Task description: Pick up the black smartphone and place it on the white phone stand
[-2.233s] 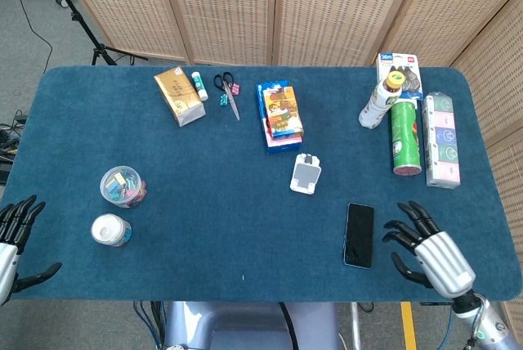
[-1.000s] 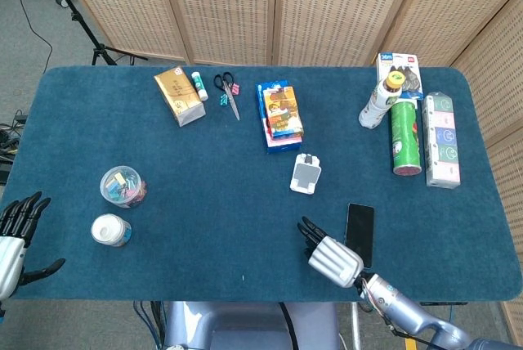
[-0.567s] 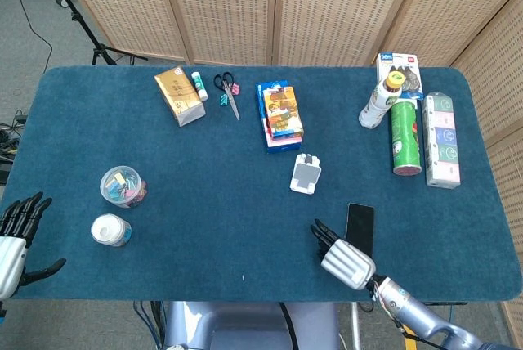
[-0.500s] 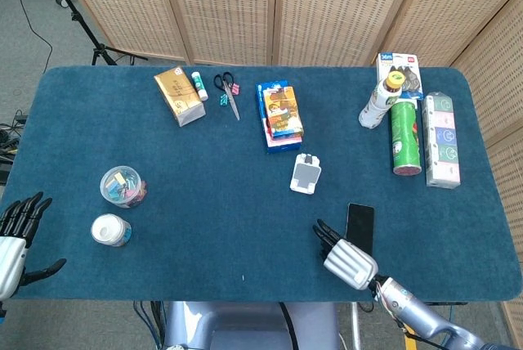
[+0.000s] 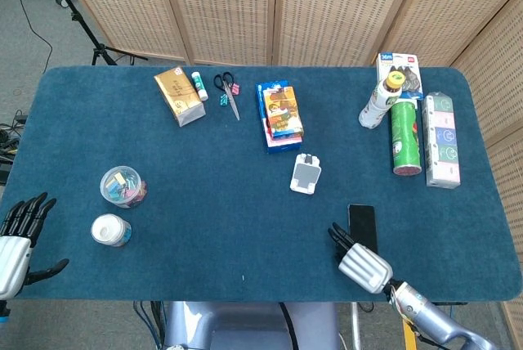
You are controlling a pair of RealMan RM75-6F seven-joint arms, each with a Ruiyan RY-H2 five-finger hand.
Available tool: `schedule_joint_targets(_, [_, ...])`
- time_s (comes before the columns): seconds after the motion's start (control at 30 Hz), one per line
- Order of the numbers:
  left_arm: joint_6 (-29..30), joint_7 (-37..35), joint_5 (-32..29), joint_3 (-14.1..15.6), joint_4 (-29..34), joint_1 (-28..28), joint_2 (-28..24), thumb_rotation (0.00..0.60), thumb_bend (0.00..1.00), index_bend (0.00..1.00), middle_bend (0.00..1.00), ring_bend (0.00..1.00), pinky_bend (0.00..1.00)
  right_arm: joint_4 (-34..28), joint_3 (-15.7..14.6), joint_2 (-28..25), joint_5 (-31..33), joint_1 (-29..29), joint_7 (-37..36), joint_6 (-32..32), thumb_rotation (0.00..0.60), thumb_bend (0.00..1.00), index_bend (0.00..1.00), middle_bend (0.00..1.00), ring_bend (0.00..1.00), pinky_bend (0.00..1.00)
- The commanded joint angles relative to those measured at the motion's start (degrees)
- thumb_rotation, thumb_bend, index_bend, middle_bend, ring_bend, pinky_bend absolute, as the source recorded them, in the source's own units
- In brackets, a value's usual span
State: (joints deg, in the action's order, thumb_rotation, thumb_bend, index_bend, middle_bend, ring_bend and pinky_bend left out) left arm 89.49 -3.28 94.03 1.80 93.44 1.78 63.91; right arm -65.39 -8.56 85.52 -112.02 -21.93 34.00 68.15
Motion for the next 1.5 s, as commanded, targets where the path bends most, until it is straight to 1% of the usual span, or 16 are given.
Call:
schedule_joint_targets(0.03, [-0.1,0.2,-0.1,0.0,0.1,0.0,0.1,0.600,0.00,0.00,0.00,0.00,0.00,2.1,-0.9,-0.1,0.2,0.8,-1.4,0.9,0.600,0.85,0.50,0.43,0.09,0.00])
schedule_joint_targets(0.6, [-0.8,1.9,-0.3,0.1,0.4,0.2,0.6,0.600,0.00,0.00,0.00,0.00,0.00,13.7,-3.6,-2.4,0.5,3.5,-8.6,6.8,0.600,0.85,0.50,0.43,0.09,0.00])
schedule_joint_targets(0.77, [-0.9,2.3,-0.2,0.2,0.5,0.3,0.7,0.600,0.00,0.00,0.00,0.00,0.00,17.6,-3.1,-2.2,1.7,3.5,-10.5,6.7,0.600,0.85,0.50,0.43,0.09,0.00])
schedule_joint_targets(0.9, [-1.0,2.5,-0.3,0.2,0.6,0.3,0.8,0.600,0.00,0.00,0.00,0.00,0.00,21.5,-1.6,-1.3,3.8,3.1,-12.1,5.9,0.600,0.84,0.50,0.43,0.09,0.00])
schedule_joint_targets(0.93, [-0.9,2.5,-0.3,0.2,0.7,0.3,0.8,0.600,0.00,0.00,0.00,0.00,0.00,22.4,-1.0,-1.0,4.6,3.1,-12.5,5.7,0.600,0.80,0.50,0.43,0.09,0.00])
schedule_joint_targets(1.0, [-0.7,2.3,-0.1,0.3,0.7,0.2,0.7,0.600,0.00,0.00,0.00,0.00,0.00,23.4,-0.6,-0.8,5.3,3.1,-13.2,5.7,0.600,0.63,0.50,0.42,0.09,0.00])
schedule_joint_targets(1.03, [-0.5,2.2,0.1,0.3,0.7,0.1,0.6,0.600,0.00,0.00,0.00,0.00,0.00,23.4,-0.7,-0.9,5.3,3.2,-14.2,6.2,0.600,0.57,0.50,0.42,0.09,0.00])
schedule_joint_targets(1.07, [-0.4,2.1,0.1,0.4,0.7,0.1,0.6,0.600,0.00,0.00,0.00,0.00,0.00,23.1,-0.9,-1.3,5.2,3.3,-15.2,7.0,0.600,0.48,0.50,0.39,0.10,0.00])
schedule_joint_targets(1.13, [-0.3,1.9,0.1,0.4,0.6,0.0,0.5,0.600,0.00,0.00,0.00,0.00,0.00,21.7,-1.2,-2.4,4.6,3.8,-17.3,10.0,0.600,0.28,0.46,0.32,0.12,0.00])
schedule_joint_targets(1.17, [-0.3,1.7,0.0,0.3,0.6,0.0,0.5,0.600,0.00,0.00,0.00,0.00,0.00,20.7,-1.2,-3.0,4.2,4.2,-18.5,12.2,0.600,0.15,0.40,0.27,0.13,0.00])
schedule_joint_targets(1.2, [-0.4,1.6,0.0,0.3,0.6,0.0,0.5,0.600,0.00,0.00,0.00,0.00,0.00,19.8,-1.1,-3.5,4.0,4.5,-19.6,14.1,0.600,0.06,0.34,0.21,0.12,0.00])
schedule_joint_targets(1.27, [-0.4,1.5,0.0,0.3,0.5,0.1,0.4,0.600,0.00,0.00,0.00,0.00,0.00,17.1,-0.6,-4.9,4.4,5.2,-22.7,17.3,0.600,0.00,0.23,0.12,0.08,0.00])
schedule_joint_targets(1.3, [-0.3,1.4,0.1,0.4,0.5,0.1,0.3,0.600,0.00,0.00,0.00,0.00,0.00,15.4,-0.2,-5.8,5.0,5.4,-24.0,18.0,0.600,0.00,0.18,0.06,0.05,0.00])
schedule_joint_targets(1.37, [-0.3,1.3,0.3,0.5,0.5,0.1,0.2,0.600,0.00,0.00,0.00,0.00,0.00,11.8,0.7,-7.4,6.7,5.4,-26.4,17.8,0.600,0.00,0.10,0.01,0.01,0.00])
schedule_joint_targets(1.4, [-0.2,1.2,0.5,0.5,0.4,0.0,0.2,0.600,0.00,0.00,0.00,0.00,0.00,9.3,1.4,-8.5,8.1,5.1,-28.1,16.8,0.600,0.00,0.08,0.00,0.00,0.01])
schedule_joint_targets(1.5, [0.1,0.7,0.7,0.6,0.4,-0.1,0.0,0.600,0.00,0.00,0.00,0.00,0.00,3.2,2.4,-11.6,10.9,3.4,-31.8,12.7,0.600,0.00,0.07,0.00,0.00,0.02])
